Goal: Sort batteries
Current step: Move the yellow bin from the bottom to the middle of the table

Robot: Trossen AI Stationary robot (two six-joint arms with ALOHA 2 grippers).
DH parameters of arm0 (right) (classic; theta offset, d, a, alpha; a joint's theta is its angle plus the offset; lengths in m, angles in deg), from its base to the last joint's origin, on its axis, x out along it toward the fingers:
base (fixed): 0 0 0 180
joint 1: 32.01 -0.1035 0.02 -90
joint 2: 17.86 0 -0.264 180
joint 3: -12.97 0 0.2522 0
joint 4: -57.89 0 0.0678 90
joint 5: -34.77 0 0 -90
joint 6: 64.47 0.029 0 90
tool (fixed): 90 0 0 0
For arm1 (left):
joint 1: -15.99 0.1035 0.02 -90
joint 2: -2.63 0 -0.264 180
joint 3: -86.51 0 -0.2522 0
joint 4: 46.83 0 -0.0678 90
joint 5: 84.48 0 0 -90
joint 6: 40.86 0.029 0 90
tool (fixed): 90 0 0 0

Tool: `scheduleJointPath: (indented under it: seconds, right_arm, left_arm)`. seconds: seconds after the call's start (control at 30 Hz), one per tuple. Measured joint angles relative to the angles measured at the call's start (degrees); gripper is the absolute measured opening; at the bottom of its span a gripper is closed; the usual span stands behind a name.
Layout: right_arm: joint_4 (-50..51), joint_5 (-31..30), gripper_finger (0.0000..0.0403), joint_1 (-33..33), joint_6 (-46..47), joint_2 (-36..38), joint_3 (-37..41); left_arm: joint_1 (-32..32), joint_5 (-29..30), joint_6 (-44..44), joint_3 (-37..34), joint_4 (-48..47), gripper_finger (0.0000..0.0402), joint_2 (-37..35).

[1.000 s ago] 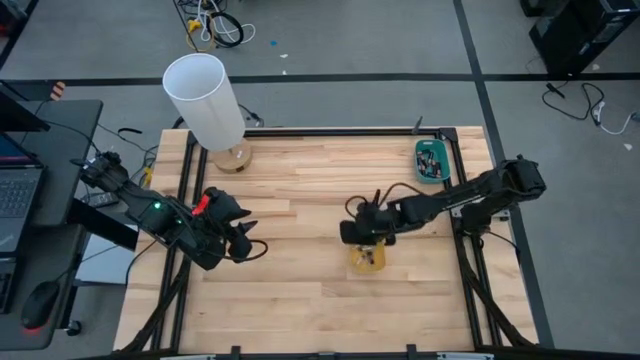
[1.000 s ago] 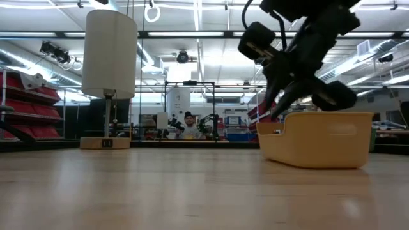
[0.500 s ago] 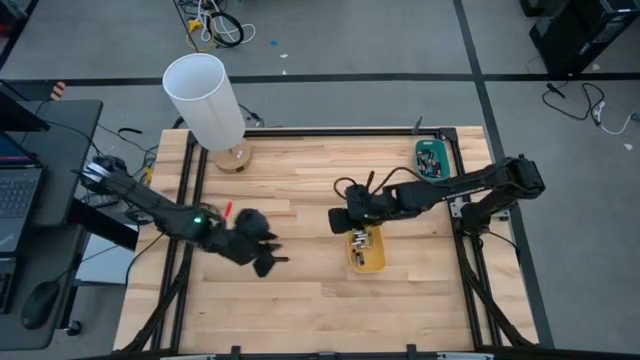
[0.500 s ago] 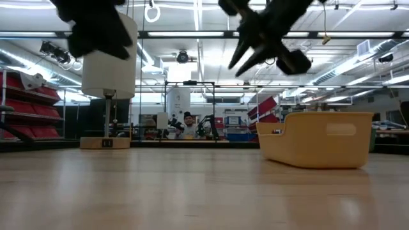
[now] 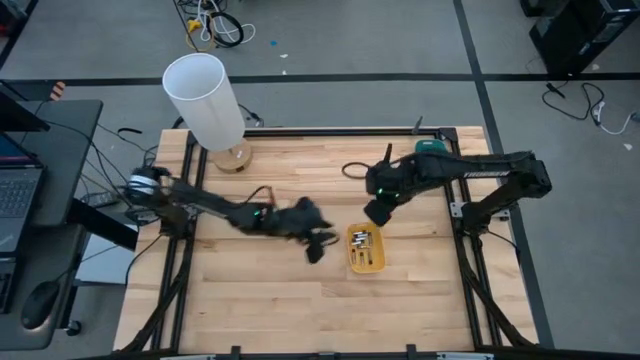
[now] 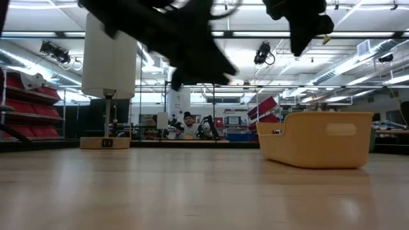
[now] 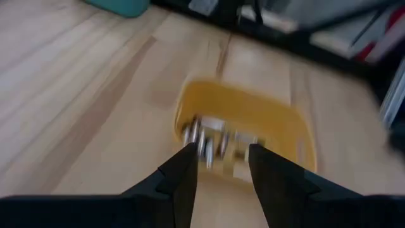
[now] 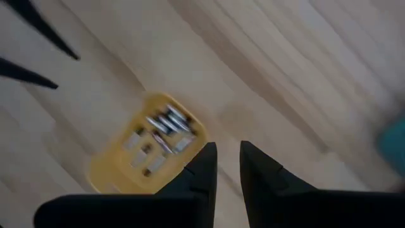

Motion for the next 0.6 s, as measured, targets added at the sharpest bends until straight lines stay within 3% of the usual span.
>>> scheduleJointPath:
  seconds: [0.17, 0.43, 0.6]
  right_arm:
    - [2.74, 1.02, 0.0055, 5.13, -8.67, 4.64, 1.23]
    - [2.98, 1.05, 0.0055, 13.17, -14.71, 14.79, 7.02]
    - [2.44, 1.27, 0.0055, 16.93, -14.56, 21.36, 12.98]
  left_arm:
    - [4.89, -8.17, -2.49, 9.47, 0.81, 0.0157, 9.65]
    - [7.51, -11.13, 7.17, 26.86, -16.67, 0.0156, 20.94]
    - [8.08, -11.4, 11.09, 31.43, -22.49, 0.0156, 23.5]
